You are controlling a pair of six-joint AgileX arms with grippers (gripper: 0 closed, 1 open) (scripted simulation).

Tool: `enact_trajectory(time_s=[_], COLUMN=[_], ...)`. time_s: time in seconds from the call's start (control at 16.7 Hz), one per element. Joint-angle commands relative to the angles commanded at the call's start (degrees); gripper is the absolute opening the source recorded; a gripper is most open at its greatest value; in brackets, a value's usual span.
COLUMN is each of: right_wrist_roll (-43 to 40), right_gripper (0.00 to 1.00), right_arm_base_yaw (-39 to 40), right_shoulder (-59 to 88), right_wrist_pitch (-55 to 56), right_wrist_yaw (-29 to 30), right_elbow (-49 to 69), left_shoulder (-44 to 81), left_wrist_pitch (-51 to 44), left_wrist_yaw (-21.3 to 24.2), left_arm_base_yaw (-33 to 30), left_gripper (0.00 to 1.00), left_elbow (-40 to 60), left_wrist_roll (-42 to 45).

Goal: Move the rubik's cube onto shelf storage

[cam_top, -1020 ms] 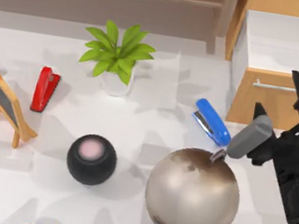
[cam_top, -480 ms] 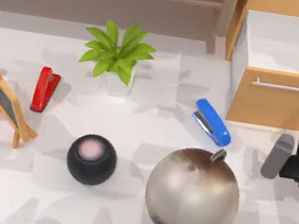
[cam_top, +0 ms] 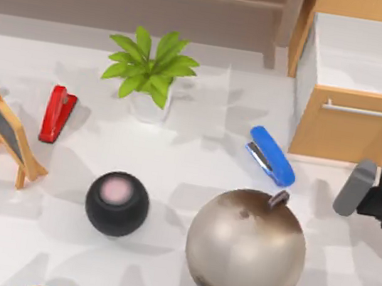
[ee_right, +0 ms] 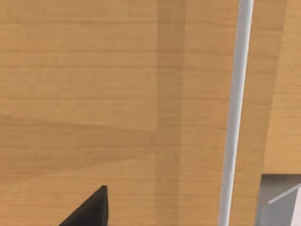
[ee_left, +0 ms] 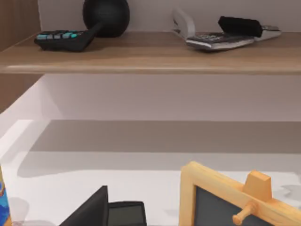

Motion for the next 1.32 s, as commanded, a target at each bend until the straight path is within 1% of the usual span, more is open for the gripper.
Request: enact_trajectory(time_s=[0.6, 1.32], right_wrist_roll=[0.0, 0.0], right_gripper=[1.0, 0.1], right_arm_base_yaw=[-1.23, -1.23], right_shoulder=[0.15, 0.15], right_wrist_pitch=[-2.48, -2.48], right_wrist_yaw=[-1.24, -1.24], right_elbow=[2.62, 2.62], left_shoulder=[0.0, 0.0], left_wrist_pitch=[0.0, 0.0], left_wrist_yaw=[0.0, 0.0], left_arm_base_yaw=[0.0, 0.0], left_gripper=[1.0, 1.0], left_elbow=[0.0, 0.0], left_wrist_roll=[0.0, 0.0])
